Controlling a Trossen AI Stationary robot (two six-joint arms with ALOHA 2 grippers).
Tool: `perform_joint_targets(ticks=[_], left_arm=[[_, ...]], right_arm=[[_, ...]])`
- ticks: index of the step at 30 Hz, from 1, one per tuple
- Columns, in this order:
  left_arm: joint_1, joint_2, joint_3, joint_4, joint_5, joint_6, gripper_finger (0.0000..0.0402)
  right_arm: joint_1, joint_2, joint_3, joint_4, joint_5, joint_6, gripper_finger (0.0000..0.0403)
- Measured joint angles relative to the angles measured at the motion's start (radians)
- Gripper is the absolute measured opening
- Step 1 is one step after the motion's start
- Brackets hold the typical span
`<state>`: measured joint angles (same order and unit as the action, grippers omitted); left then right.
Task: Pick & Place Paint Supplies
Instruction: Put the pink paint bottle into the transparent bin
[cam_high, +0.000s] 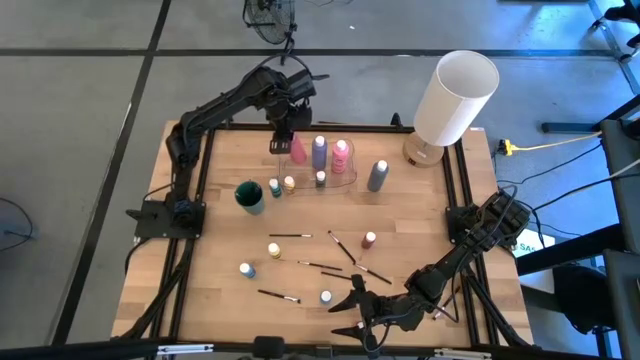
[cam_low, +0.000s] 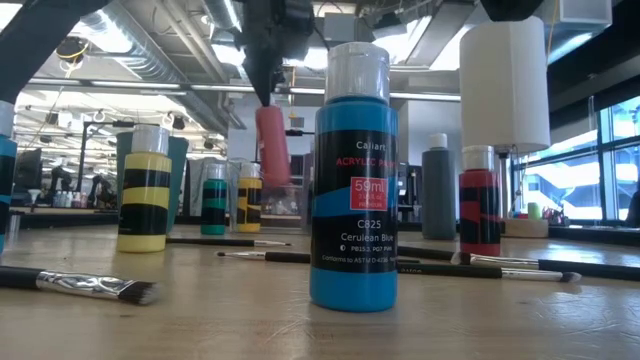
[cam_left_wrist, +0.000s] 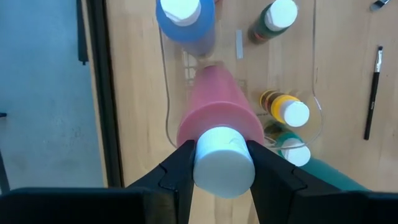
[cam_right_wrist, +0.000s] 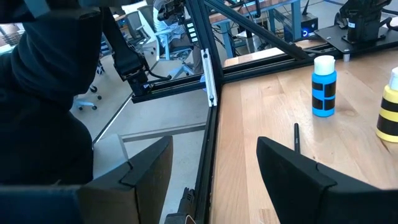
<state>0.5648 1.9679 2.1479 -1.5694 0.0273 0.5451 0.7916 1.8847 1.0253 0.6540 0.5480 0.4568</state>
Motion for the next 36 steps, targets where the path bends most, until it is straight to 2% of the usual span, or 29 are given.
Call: perform_joint_targets(ticks=[36], left_arm=[[0.033,0.177,-0.001,-0.001,-0.009,0.003,0.0118]], right_arm=[[0.0,0.0,0.0,-0.03,0.001,0.014,0.0236]])
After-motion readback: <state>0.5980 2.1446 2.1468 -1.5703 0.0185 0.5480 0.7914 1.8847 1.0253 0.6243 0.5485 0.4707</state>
